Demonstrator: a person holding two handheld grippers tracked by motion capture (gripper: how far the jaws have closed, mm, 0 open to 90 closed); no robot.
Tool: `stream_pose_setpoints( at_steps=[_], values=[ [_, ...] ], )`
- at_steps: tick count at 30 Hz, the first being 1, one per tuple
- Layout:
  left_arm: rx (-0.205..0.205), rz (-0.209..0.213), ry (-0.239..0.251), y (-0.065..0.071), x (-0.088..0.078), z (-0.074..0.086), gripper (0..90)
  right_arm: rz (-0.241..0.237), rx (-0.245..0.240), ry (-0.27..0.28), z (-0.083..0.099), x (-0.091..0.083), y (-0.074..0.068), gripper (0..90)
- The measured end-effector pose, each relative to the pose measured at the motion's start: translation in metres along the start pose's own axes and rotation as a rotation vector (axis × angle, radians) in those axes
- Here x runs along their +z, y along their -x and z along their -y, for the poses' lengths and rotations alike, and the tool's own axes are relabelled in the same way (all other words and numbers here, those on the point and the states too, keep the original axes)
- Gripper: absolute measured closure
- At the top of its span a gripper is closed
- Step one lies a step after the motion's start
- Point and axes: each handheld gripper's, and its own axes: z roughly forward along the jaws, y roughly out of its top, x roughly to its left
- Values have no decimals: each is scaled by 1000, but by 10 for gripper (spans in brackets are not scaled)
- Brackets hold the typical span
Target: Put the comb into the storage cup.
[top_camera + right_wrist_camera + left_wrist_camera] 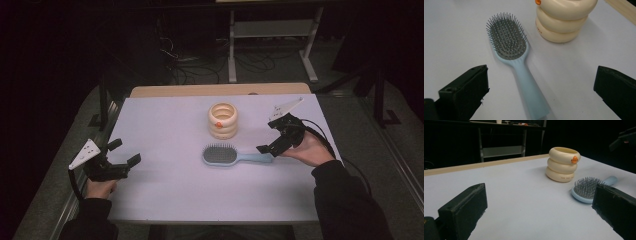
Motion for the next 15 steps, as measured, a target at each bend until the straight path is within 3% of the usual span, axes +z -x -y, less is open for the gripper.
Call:
stream_pose_setpoints(
  at_steps=[15],
  values=[
    [-1,1,4,0,0,0,0,-32,-31,-63,-8,26,-1,0]
  ],
)
